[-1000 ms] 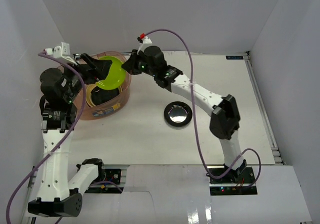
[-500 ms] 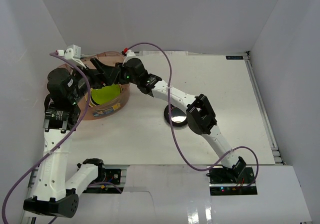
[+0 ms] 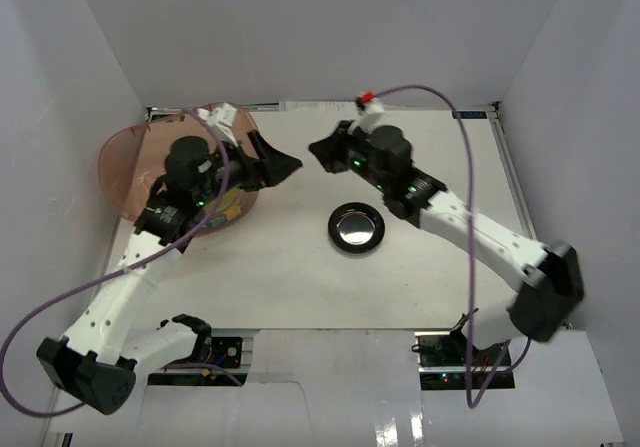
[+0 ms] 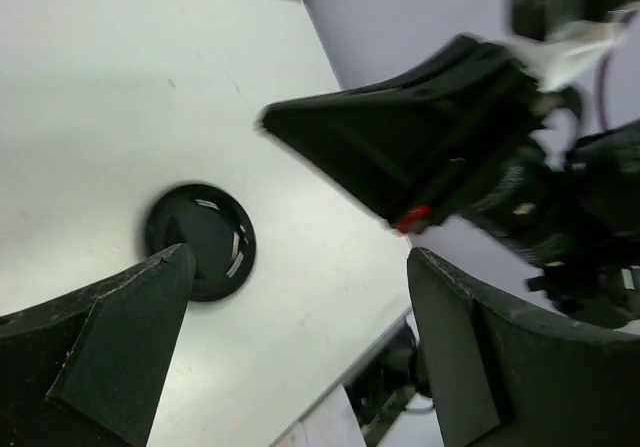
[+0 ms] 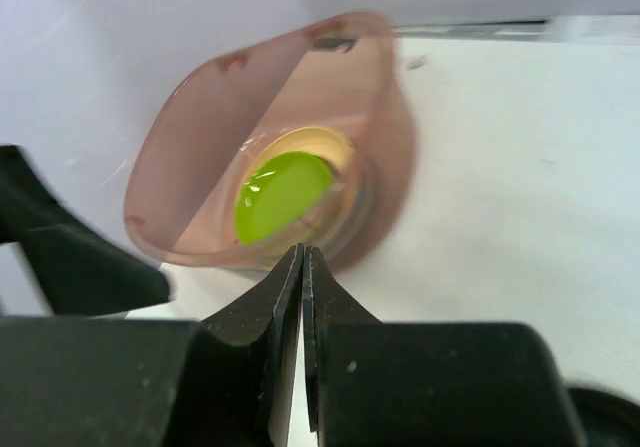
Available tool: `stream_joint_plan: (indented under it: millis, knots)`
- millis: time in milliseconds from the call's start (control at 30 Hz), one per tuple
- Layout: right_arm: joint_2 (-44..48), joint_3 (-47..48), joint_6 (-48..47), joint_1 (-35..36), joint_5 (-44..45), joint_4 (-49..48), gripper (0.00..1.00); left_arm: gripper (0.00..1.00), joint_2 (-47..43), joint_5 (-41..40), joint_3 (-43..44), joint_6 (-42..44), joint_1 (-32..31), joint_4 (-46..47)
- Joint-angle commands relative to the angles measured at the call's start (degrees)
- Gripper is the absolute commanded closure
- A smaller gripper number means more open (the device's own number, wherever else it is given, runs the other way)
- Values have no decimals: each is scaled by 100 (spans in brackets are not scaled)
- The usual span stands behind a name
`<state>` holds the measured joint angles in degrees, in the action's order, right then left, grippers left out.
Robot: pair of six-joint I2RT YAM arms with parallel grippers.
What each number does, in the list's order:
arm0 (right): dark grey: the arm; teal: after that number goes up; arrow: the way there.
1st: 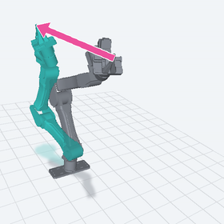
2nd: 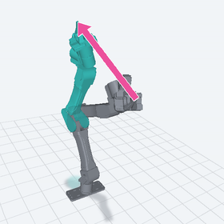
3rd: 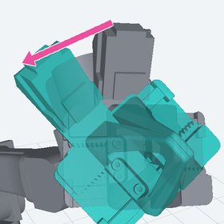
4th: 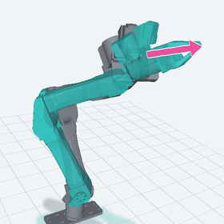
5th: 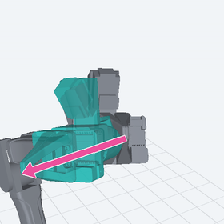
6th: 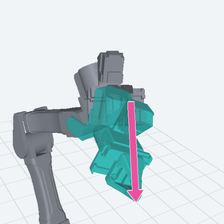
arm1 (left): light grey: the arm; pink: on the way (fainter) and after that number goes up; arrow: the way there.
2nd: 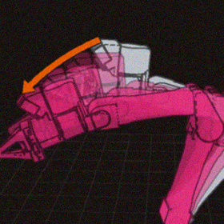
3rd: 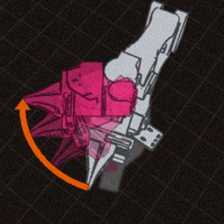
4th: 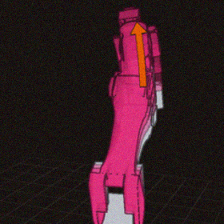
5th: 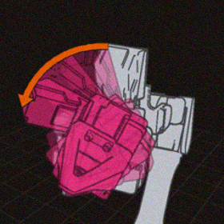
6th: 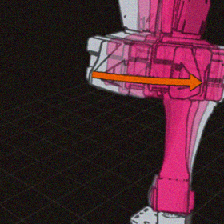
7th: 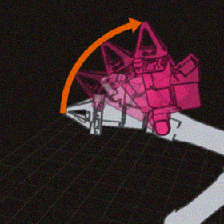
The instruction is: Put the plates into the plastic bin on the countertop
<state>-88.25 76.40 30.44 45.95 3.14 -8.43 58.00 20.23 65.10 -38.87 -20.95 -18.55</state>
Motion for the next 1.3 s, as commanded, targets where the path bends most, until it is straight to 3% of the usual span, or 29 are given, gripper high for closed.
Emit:
stream_joint_plan:
  millis: [0, 67, 167, 300, 433, 600, 733, 833, 867, 900, 1067, 1267]
  knots:
    - [1666, -2098, 207, -507, 319, -485, 92, 2, 632, -982, -225, -77, -1493, 149]
    - [2823, -3491, 349, -770, 302, -424, 92, 3, 1001, -1897, -270, -41, -1955, 150]
    - [4274, -4656, 323, -991, 546, 407, 92, 12, 1617, -2716, -533, -217, -2343, 420]
    - [5904, -5485, 480, -1036, 811, 1702, 92, 23, 2398, -3086, -1086, -585, -2431, 974]
    - [7309, -5934, 814, -1053, 811, 2546, 92, 28, 3066, -3192, -1306, -876, -2467, 1537]
    - [7752, -5953, 736, -1053, 846, 3074, 92, 35, 3928, -2972, -1132, -780, -2467, 2205]
    - [7665, -5795, 604, -1053, 838, 3137, 92, 49, 4474, -2946, -1043, -771, -2458, 2487]
    - [7586, -5759, 578, -1053, 741, 3093, 92, 75, 4677, -2972, -1061, -832, -2449, 2584]
    - [7577, -5759, 569, -1053, 724, 3075, 92, 92, 4668, -3016, -1061, -876, -2449, 2541]
    - [7559, -5768, 569, -1045, 706, 3066, 92, 99, 4633, -3051, -1061, -885, -2449, 2523]
    - [7550, -5733, 604, -1053, 714, 2987, 92, 100, 3958, -2964, -973, -684, -2449, 2356]
    - [7454, -5592, 586, -1045, 654, 2821, 92, 100, 2323, -3305, -95, 63, -2309, 1574]
